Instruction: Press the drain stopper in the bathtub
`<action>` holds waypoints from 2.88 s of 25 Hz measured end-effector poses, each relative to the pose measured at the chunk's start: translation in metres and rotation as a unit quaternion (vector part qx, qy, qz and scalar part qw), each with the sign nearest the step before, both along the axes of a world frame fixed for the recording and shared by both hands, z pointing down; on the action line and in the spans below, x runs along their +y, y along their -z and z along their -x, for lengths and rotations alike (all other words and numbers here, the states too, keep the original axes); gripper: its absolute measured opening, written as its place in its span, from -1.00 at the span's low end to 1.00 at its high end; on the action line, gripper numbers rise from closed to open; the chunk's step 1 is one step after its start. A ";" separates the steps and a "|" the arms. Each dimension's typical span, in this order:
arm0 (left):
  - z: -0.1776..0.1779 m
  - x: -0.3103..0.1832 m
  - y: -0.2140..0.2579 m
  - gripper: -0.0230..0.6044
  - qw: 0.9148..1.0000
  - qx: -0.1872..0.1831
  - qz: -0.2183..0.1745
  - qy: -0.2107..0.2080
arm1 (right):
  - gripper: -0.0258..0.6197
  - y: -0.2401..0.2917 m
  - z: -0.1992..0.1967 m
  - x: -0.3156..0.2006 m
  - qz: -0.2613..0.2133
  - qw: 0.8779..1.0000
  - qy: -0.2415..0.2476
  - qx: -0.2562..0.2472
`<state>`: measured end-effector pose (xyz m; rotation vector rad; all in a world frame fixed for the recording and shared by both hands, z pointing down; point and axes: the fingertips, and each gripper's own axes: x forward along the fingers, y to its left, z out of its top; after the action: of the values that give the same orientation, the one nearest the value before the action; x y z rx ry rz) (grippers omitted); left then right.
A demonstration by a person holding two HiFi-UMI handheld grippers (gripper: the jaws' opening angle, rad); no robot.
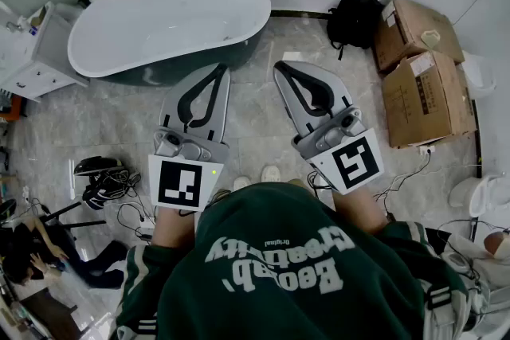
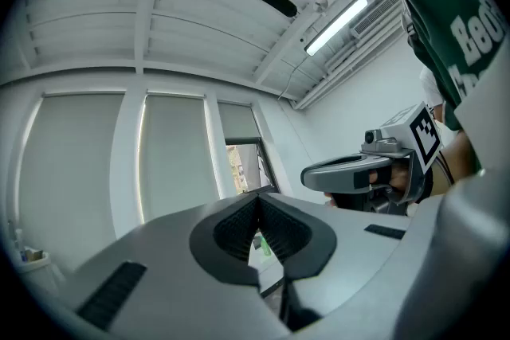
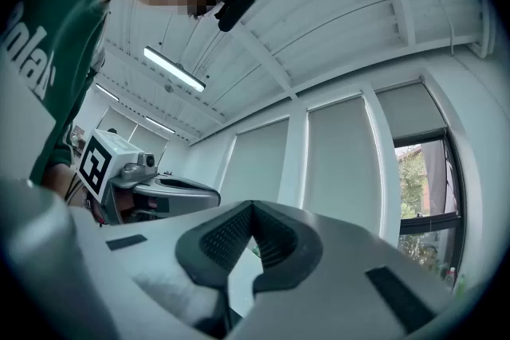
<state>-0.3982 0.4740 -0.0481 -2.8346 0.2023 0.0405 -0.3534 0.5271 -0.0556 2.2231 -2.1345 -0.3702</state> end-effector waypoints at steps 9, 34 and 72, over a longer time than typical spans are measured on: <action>-0.012 -0.003 -0.006 -0.91 1.000 -0.007 0.005 0.006 | -0.88 -0.001 -0.018 0.005 -0.021 1.000 0.007 -0.013; -0.047 0.026 -0.014 -0.90 0.999 0.005 0.020 0.031 | -0.88 -0.014 -0.047 0.040 -0.033 0.998 0.050 -0.031; -0.221 -0.182 -0.018 -0.91 0.999 0.013 0.044 -0.009 | -0.88 -0.040 -0.206 -0.148 -0.018 0.999 -0.023 -0.035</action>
<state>-0.1775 0.2924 -0.0301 -2.9257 0.1887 0.0754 -0.1478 0.3787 -0.0152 2.3345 -2.1237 -0.3362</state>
